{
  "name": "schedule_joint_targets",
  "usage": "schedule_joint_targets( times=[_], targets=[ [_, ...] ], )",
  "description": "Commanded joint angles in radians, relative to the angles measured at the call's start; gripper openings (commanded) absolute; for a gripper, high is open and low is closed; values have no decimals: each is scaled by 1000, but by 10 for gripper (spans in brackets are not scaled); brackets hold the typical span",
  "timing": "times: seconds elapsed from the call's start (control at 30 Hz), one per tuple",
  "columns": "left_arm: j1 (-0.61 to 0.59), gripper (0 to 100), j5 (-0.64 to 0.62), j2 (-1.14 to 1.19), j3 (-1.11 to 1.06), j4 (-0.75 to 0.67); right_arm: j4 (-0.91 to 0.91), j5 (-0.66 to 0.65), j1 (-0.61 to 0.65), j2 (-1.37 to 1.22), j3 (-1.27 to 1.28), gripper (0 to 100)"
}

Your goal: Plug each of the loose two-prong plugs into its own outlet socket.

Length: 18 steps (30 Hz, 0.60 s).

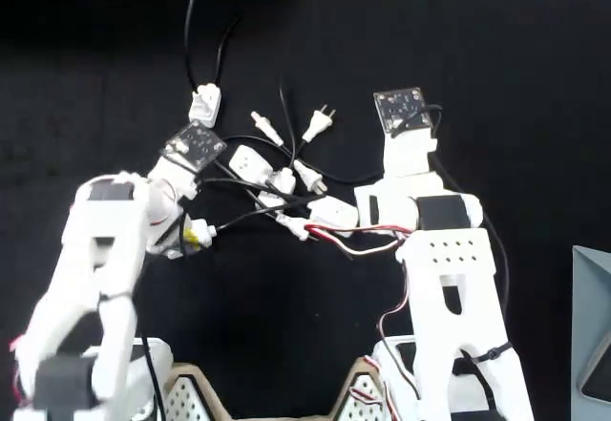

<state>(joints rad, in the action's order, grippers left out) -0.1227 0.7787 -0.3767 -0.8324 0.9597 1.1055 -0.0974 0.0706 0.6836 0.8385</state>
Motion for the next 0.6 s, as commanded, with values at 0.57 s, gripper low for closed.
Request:
schedule_joint_targets(
  times=[0.57],
  targets=[
    [137, 30, -164, 241, 105, 58, -9, 0, -6, 18, -4, 166]
  ],
)
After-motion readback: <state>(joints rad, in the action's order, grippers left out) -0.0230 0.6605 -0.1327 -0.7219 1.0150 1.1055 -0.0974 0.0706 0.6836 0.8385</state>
